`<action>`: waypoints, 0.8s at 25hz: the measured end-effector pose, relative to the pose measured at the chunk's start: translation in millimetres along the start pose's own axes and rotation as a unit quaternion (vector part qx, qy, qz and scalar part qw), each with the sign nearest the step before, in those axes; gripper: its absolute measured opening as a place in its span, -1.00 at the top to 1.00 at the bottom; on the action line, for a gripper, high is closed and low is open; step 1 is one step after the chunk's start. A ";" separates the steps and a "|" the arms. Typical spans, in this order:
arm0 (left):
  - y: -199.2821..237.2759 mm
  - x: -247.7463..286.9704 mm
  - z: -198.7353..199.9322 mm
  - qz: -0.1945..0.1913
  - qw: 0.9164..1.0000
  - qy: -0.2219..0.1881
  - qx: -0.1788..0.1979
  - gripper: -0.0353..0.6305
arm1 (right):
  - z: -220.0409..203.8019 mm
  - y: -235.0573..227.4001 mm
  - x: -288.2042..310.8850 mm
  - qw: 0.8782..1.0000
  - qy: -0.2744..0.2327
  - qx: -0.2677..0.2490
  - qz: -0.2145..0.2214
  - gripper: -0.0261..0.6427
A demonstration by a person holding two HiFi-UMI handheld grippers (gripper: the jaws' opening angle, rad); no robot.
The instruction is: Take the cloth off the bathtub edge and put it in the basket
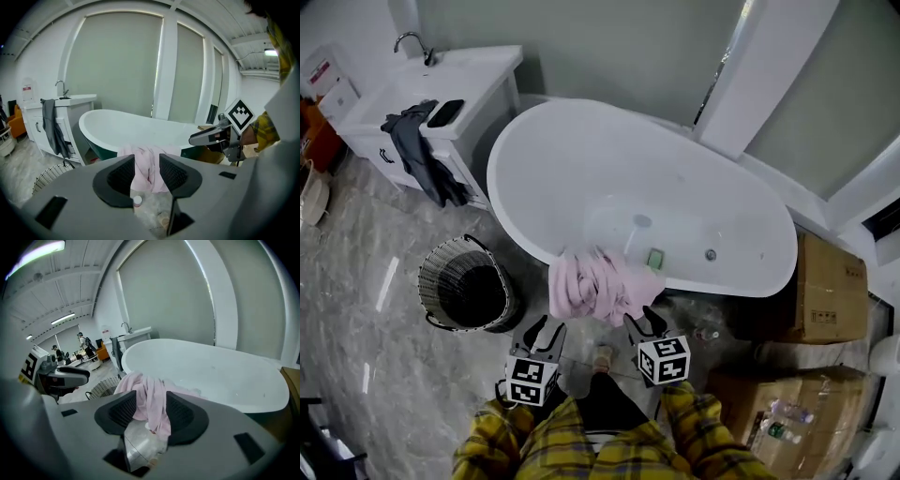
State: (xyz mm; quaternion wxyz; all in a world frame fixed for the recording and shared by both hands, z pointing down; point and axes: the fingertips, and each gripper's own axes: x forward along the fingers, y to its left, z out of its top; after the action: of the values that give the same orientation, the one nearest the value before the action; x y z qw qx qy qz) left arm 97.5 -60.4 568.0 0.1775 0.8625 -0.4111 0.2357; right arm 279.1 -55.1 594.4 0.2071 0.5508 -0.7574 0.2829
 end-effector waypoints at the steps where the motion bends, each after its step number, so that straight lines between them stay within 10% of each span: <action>1: 2.3 6.7 0.5 0.004 1.000 0.006 -0.003 0.42 | 1.1 -6.2 9.2 1.000 0.008 -0.003 0.005 0.34; 20: 48.3 56.9 -18.6 0.066 0.994 0.067 -0.061 0.40 | -21.3 -51.7 128.6 0.990 0.113 -0.070 0.045 -0.02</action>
State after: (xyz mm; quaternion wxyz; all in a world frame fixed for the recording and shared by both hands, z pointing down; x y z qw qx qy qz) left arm 85.7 -115.6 620.2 0.2409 0.8033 -0.4682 0.2784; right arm 288.8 -145.4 701.3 0.3169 0.4647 -0.7710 0.2987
